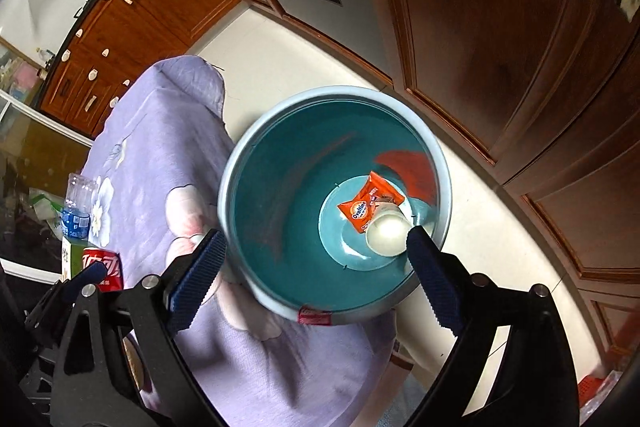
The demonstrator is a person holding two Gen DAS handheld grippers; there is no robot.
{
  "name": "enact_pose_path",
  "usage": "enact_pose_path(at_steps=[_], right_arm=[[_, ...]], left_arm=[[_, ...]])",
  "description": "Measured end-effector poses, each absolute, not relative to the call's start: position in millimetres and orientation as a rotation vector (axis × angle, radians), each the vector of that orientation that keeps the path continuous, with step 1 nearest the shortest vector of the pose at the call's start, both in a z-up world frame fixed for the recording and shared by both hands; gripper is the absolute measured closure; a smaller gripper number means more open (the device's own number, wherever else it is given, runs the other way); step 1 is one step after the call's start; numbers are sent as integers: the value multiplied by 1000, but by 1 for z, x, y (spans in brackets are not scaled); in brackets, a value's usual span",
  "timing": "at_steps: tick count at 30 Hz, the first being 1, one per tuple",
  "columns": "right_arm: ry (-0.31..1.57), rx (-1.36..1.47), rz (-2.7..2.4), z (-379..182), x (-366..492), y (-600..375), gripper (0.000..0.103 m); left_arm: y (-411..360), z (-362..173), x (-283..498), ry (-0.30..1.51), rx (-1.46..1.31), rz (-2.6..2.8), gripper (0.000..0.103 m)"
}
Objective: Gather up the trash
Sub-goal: 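Carry both items over the teal bin and open both grippers to drop them, then move both tools back over the table toward the red cola can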
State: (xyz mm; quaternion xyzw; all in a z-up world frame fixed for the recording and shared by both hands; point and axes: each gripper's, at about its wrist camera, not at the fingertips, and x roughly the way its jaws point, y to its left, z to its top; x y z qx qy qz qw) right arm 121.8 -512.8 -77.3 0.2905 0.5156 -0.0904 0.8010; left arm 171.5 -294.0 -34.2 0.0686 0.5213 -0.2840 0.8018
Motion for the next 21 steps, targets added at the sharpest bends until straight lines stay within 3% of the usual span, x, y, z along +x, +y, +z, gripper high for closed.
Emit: enact_pose_path(at_steps=[21], right_arm=[[1067,470,-50,-11,115,-386,13]], left_arm=[[-149,10,136,1006,33,-482,4]])
